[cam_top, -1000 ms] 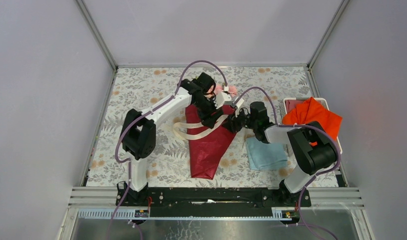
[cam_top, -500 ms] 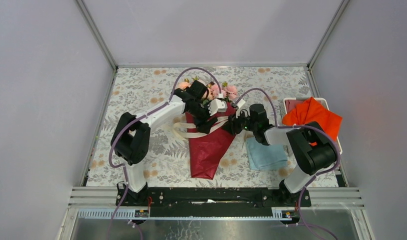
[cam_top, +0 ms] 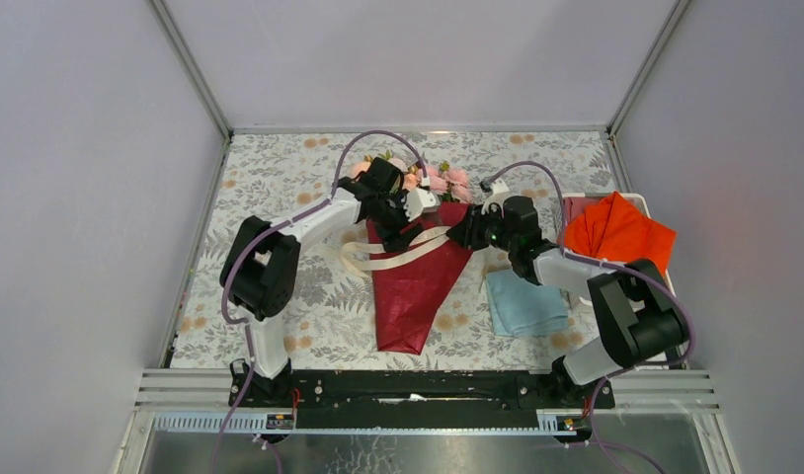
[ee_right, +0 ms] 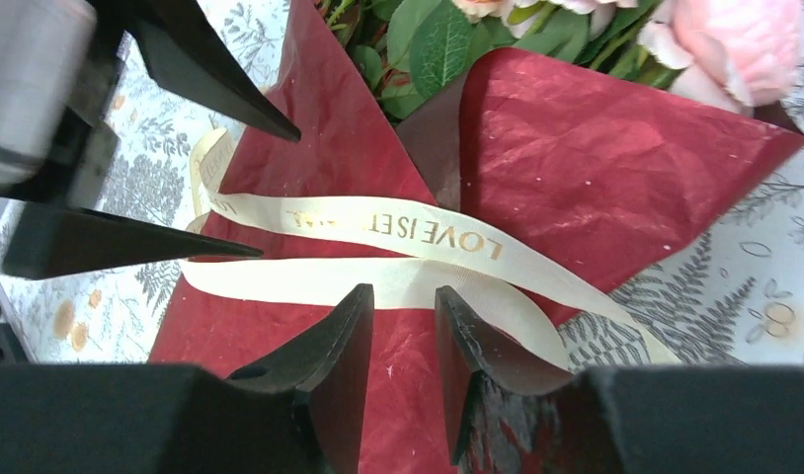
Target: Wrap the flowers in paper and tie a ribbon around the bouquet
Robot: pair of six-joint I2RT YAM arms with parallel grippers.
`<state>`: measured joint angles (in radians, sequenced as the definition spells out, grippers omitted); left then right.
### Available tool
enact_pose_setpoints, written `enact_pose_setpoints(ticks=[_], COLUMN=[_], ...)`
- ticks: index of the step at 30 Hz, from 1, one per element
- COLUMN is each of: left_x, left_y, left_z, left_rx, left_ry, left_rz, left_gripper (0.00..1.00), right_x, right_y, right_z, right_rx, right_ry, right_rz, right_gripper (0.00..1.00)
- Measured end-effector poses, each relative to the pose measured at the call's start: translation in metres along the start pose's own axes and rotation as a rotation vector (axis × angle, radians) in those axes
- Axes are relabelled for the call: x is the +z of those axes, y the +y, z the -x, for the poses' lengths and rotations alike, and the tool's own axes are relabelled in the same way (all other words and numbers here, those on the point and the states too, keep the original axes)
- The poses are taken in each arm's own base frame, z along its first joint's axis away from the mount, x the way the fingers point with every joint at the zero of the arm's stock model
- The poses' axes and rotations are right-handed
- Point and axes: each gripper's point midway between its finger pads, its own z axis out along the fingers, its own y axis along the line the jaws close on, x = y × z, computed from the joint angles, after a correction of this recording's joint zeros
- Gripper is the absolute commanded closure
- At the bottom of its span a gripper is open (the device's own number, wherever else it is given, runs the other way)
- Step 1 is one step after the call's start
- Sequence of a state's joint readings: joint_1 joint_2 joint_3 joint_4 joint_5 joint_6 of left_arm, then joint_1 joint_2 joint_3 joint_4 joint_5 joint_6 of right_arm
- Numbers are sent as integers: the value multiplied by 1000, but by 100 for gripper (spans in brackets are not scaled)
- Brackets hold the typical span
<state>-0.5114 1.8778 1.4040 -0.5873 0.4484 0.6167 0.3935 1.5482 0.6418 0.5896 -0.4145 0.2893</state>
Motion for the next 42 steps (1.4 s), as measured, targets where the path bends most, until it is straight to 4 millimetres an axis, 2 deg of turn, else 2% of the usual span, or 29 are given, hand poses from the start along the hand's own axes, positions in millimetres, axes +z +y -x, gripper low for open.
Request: enact_pose_setpoints(ticks=[5,9,13,16,17,20,22,27,32,36,39,42], left_x=[16,21,22,22,23,24,24,25,25,25,26,25], left_y=[-3,-6,-6,-7,-8,-11,-12,-15,-16,-16,-16,-17], left_z=[-23,-31,-31,-31,-31,-33,-35,-35,-34,-33,-33,-33], left_rx=[-32,-52,-59,-66,-69,-79,-82,-88,-91,-93,-94,-99], left_ry=[56,75,71,69,69,69,70,66,61,58,58,58], left_rz=[-17,-28,-27,-31,-34,-43,-50,-61,-64,-68,-69,-69], left_gripper=[42,50,64,79,81,83,83,83,82,82,83,85], right_x=[-17,-24,-28,-33,-34,-38,-38,-26,-20,-18,-16,-16], right_y=[-4,-1,-3,-10,-13,-23,-30,-46,-63,-68,-70,-71], right_z=[8,3,-13,-29,-32,-35,-30,-18,-41,-52,-53,-53], right_rx=[34,60,97,113,110,76,49,1,-3,-3,-6,-8], right_ry=[3,30,78,122,133,166,176,199,278,310,314,312], right_rz=[-59,-67,-88,-130,-148,-202,-239,-297,-341,-348,-347,-355], right_gripper=[61,59,57,56,56,54,53,51,52,63,84,90])
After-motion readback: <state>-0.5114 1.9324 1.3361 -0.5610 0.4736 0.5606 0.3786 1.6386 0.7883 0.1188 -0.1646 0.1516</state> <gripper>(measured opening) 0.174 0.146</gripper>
